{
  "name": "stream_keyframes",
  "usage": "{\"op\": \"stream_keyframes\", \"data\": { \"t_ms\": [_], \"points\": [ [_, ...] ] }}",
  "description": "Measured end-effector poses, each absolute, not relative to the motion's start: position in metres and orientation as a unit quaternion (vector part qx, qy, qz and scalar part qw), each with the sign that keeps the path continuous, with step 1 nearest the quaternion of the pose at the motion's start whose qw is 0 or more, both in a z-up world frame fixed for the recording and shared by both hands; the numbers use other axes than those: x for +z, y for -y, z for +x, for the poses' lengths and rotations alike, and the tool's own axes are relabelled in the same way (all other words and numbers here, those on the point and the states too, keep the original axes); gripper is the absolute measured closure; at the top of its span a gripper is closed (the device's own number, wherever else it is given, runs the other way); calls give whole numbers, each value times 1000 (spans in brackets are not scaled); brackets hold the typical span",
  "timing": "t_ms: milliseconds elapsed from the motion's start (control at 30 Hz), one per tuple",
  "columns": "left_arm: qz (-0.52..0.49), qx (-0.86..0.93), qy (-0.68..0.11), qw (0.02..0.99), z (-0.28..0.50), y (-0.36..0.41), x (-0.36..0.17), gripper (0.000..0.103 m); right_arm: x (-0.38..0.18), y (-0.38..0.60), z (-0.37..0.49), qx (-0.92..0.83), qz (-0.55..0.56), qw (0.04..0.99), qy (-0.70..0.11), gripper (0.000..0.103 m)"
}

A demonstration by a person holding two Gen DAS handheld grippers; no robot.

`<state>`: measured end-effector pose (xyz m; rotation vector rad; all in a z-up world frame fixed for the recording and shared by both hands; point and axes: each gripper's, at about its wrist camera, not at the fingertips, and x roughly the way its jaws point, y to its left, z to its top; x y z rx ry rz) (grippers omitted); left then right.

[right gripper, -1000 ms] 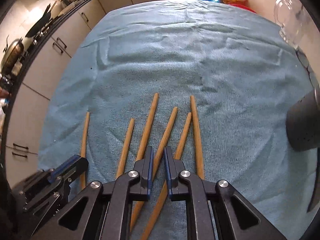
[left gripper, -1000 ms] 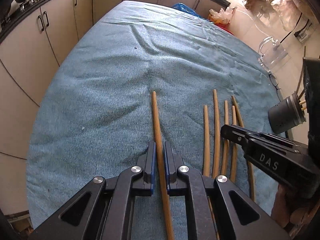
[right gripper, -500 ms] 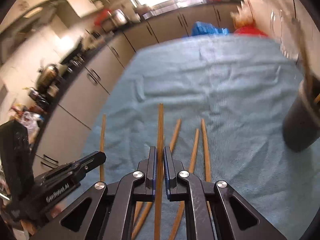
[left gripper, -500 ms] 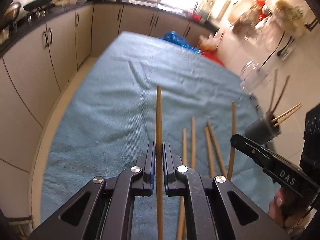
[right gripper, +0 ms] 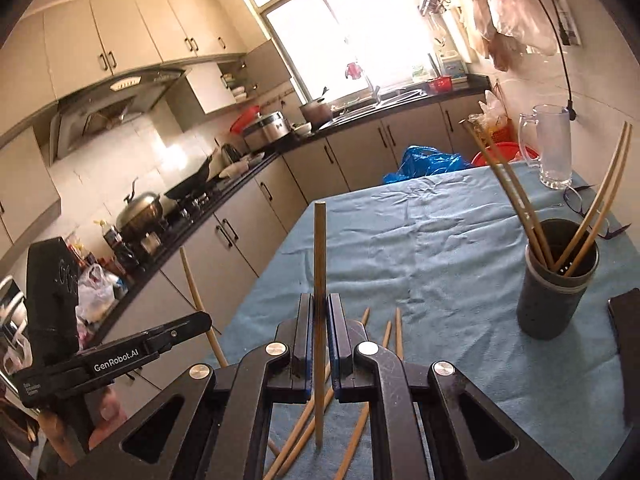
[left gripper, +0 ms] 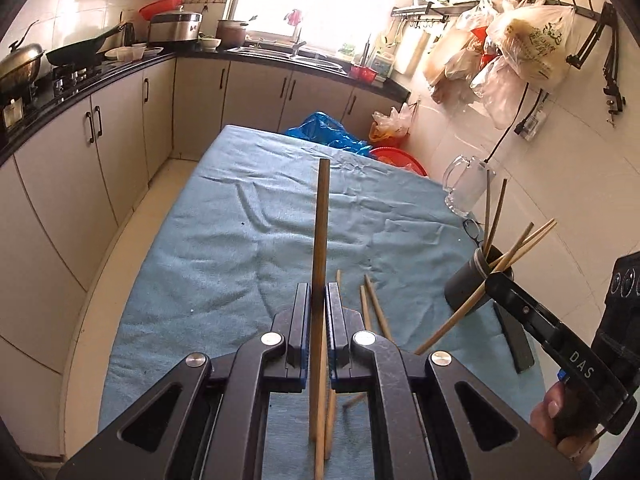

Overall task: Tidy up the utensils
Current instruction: 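Lift the chopstick upright with the left tool and carry it toward the grey cup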

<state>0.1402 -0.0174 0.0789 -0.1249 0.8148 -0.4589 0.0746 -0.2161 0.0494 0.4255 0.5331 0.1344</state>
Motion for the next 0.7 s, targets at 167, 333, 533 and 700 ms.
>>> {"op": "stream_keyframes", "data": {
  "t_ms": [167,333,533,700],
  "points": [
    [-60,-220,-384,895,139,20,85,97,55,226,64,58,222,942,-246,96],
    [-65,-221,-382,895,137,20,91,97,61,234,56,54,229,943,-235,96],
    [-64,-226,-377,896,134,26,97,96,64,249,47,44,242,942,-227,96],
    [-64,-234,-374,895,131,27,100,96,67,260,39,37,249,943,-218,96]
  ]
}}
